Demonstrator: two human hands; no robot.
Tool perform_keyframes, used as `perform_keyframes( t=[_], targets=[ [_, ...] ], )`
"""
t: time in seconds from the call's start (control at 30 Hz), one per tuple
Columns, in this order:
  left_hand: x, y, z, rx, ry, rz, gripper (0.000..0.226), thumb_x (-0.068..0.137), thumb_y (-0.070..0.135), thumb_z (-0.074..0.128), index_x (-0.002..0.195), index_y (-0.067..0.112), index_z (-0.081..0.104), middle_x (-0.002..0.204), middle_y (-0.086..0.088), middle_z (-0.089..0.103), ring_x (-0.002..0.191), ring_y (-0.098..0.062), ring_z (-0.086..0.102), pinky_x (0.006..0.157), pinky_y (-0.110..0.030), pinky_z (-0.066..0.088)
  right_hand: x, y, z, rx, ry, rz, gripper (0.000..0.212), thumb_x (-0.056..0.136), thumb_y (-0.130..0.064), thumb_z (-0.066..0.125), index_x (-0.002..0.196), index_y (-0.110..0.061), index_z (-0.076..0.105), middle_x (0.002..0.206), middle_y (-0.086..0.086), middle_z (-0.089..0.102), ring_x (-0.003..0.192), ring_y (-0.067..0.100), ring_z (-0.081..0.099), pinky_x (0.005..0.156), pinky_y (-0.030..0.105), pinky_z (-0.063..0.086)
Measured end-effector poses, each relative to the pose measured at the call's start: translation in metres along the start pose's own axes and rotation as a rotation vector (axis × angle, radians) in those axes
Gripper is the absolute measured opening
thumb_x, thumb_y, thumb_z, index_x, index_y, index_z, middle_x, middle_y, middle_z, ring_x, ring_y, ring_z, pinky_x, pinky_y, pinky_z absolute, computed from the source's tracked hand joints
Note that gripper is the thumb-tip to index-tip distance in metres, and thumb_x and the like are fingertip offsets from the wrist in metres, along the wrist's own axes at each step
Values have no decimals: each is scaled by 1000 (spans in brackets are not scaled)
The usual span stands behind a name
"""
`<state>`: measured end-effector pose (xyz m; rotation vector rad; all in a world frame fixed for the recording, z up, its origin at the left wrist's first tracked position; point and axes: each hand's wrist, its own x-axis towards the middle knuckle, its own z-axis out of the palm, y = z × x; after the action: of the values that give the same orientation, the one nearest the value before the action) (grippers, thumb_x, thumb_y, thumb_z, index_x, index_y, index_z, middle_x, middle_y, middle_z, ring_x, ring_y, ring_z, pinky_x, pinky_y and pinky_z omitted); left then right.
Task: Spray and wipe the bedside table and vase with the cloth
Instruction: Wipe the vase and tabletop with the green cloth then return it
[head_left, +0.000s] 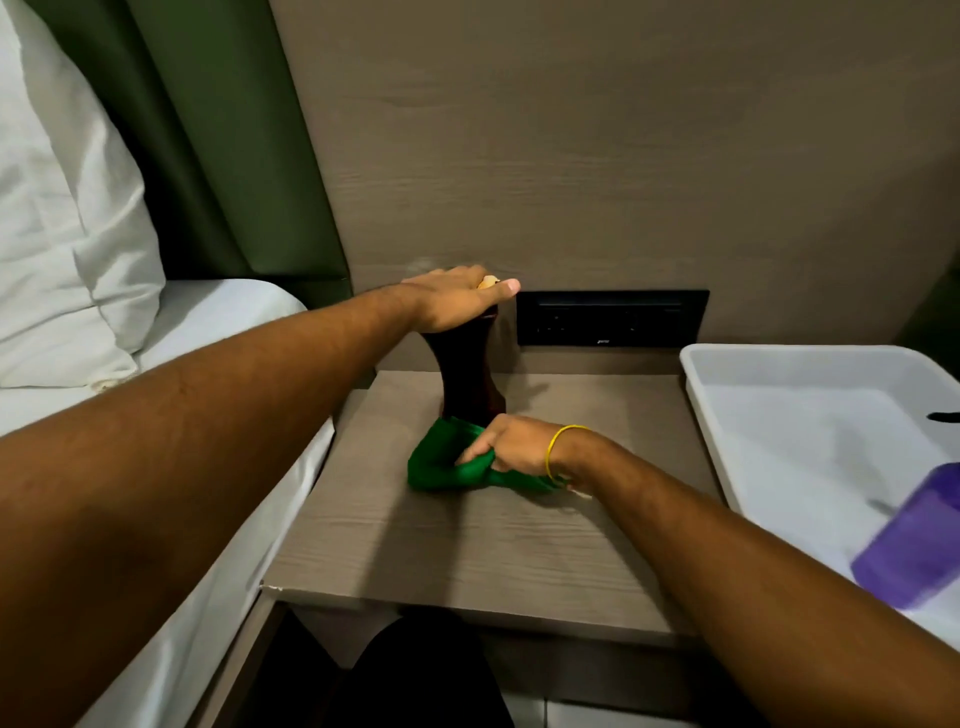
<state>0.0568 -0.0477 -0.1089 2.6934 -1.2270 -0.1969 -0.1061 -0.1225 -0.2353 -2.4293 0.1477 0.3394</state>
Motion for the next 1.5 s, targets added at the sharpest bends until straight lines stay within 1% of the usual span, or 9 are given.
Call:
perform_keyframes(
  t=[0.2,0.3,0.37,0.6,0.73,0.93,1.03,1.2,1.5],
  targets=[
    [6,-7,3,-14,8,20,96,91,94,24,146,21,54,157,-10,54,138,-33,52,104,-48,38,-54,6,-18,499,-134,164,54,100,12,50,153,0,51,143,27,61,105,24,68,84,25,51],
    [10,-11,4,-2,19,35,92,91,94,24,137,21,57,153,-13,57,135,-35,54,103,-48,40,-89,13,-21,1048,-90,242,51,101,14,36,151,9,49,116,25,65,91,29,65,108,46,48],
    [10,-10,4,16,38,44,89,92,93,24,131,21,59,149,-13,59,132,-35,56,100,-46,40,-113,17,-32,1267,-15,234,48,102,12,35,147,11,51,112,23,64,96,33,64,111,49,46],
    [9,-8,4,-12,30,61,78,97,88,28,116,20,60,131,-6,63,118,-31,58,96,-47,42,-168,38,-97,1552,506,159,38,104,6,34,128,-1,63,88,15,79,69,27,79,68,36,65],
    [8,-8,5,-33,29,57,76,98,86,30,116,20,62,131,-7,64,118,-32,59,101,-49,45,-171,67,-138,1361,972,204,41,103,11,35,136,7,59,114,32,70,101,40,70,94,47,58],
    [7,-8,5,-39,42,66,74,97,88,31,111,22,62,126,-4,65,115,-30,60,95,-47,45,-165,98,-150,438,1308,541,55,94,1,44,146,-8,59,141,26,62,127,46,59,106,44,48],
    [5,-9,4,-52,47,83,72,96,89,31,103,23,60,119,-4,66,110,-30,61,100,-50,48,-156,111,-128,106,1217,591,41,92,3,47,129,-5,61,123,30,66,112,51,63,92,47,51],
    [1,-5,2,-53,46,83,68,98,86,33,104,23,60,122,-4,65,114,-31,60,100,-49,47,-140,137,-87,-100,779,664,43,93,-5,50,135,-12,55,132,22,60,123,47,59,105,49,49],
    [-6,0,-2,-62,42,57,74,98,87,33,117,22,61,133,-5,63,122,-31,57,100,-46,44,-143,145,-90,-87,394,574,29,99,-25,58,124,-11,57,125,18,68,110,36,66,99,42,53]
  ],
)
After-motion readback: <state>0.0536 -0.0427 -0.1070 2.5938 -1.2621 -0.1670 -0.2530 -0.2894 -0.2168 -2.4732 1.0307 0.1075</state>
